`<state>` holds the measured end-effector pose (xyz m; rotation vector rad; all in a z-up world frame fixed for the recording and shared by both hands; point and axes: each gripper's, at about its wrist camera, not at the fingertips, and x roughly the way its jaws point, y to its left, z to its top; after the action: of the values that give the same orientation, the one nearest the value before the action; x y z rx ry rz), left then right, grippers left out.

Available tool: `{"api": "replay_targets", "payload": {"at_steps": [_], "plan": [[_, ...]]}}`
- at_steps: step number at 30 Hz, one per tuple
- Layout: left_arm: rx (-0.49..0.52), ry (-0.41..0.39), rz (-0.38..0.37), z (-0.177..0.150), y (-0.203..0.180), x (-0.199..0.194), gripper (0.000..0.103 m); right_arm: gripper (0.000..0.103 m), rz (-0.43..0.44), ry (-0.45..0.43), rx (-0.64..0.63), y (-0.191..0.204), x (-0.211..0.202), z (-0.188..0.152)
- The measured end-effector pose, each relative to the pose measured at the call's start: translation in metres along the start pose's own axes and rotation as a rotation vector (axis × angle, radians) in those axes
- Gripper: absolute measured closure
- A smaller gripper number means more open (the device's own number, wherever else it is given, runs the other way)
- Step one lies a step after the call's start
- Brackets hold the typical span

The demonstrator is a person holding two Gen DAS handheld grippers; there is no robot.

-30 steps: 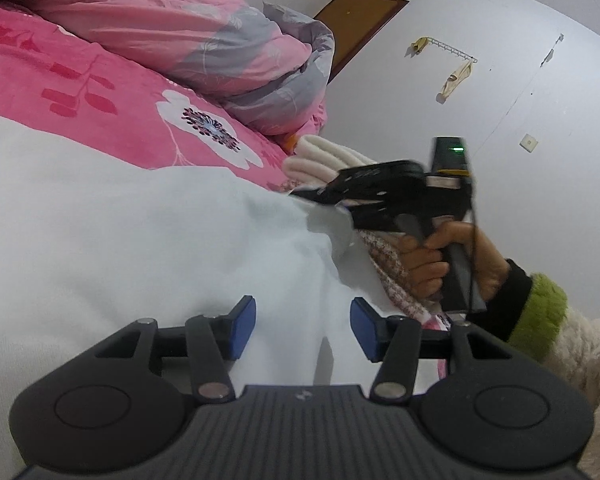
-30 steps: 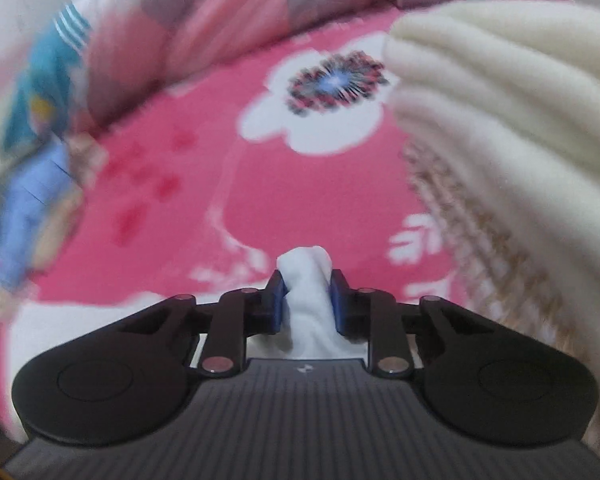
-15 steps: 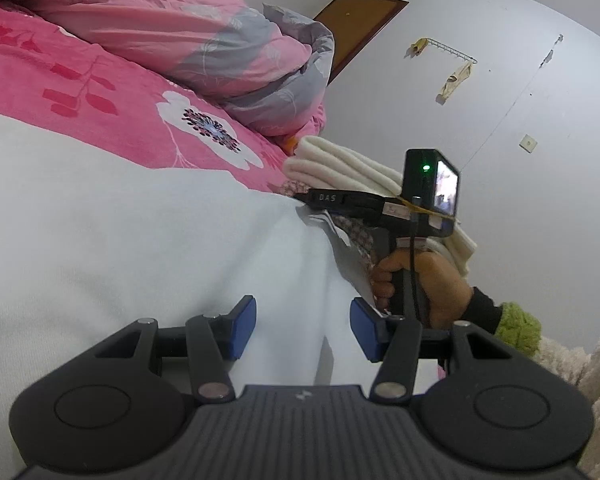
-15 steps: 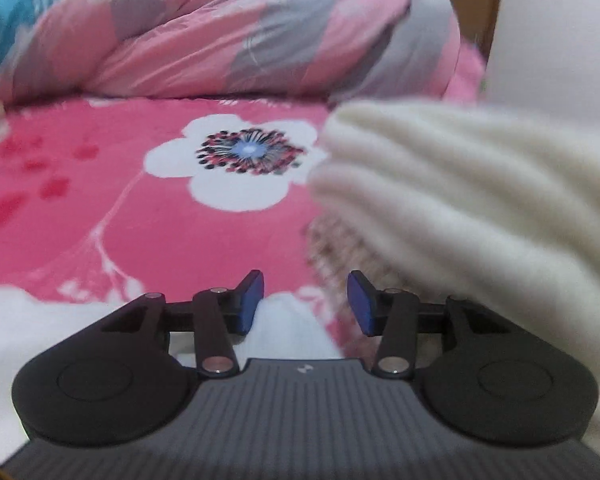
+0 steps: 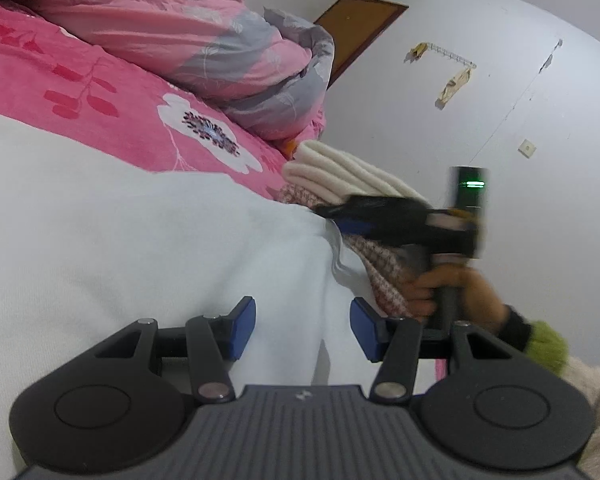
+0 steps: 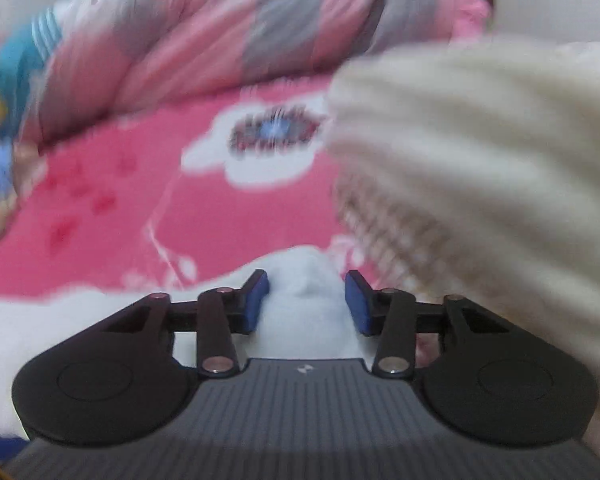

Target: Fold clothes

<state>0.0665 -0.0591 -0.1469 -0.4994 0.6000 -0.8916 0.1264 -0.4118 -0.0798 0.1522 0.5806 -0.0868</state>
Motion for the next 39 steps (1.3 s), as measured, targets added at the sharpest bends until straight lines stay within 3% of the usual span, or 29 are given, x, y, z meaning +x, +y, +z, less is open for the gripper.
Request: {"api": "replay_targets", "payload": {"at_steps": [5,9,12,15,20,23,26,28,31,34,37,39], "plan": [[-0.015,-0.033,0.021,0.003,-0.015,-0.028,0.047,0.064,0.024,-0.148,-0.006,0.001,-0.097,0.008],[0.030,-0.040,0.170,0.001,-0.042,-0.077,0.045,0.064,0.132,-0.207,0.049,0.005,-0.165,-0.006],[0.013,-0.022,0.286,-0.009,-0.045,-0.110,0.044,0.062,0.260,-0.189,0.072,0.016,-0.186,-0.022],[-0.026,-0.003,0.388,-0.021,-0.041,-0.142,0.044,0.062,0.320,-0.096,0.074,0.030,-0.177,-0.049],[-0.198,-0.041,0.367,-0.030,-0.021,-0.179,0.047,0.068,0.237,0.169,0.004,0.034,-0.106,-0.109],[-0.200,-0.133,0.407,-0.025,-0.027,-0.212,0.041,0.065,0.227,0.097,-0.001,0.044,-0.130,-0.097],[-0.229,-0.228,0.452,-0.021,-0.023,-0.248,0.039,0.058,0.301,-0.032,-0.087,0.068,-0.159,-0.086],[-0.299,-0.241,0.466,-0.021,-0.010,-0.261,0.038,0.044,0.385,-0.065,-0.147,0.091,-0.171,-0.085],[-0.385,-0.223,0.468,-0.024,0.008,-0.270,0.038,0.027,0.562,-0.030,-0.229,0.135,-0.171,-0.099],[-0.450,-0.210,0.455,-0.024,0.025,-0.268,0.038,0.022,0.674,0.012,-0.346,0.182,-0.163,-0.121],[-0.491,-0.207,0.450,-0.022,0.037,-0.268,0.038,0.018,0.737,0.029,-0.488,0.228,-0.164,-0.142],[-0.504,-0.195,0.442,-0.025,0.041,-0.266,0.037,0.017,0.731,0.022,-0.582,0.251,-0.163,-0.155]]}}
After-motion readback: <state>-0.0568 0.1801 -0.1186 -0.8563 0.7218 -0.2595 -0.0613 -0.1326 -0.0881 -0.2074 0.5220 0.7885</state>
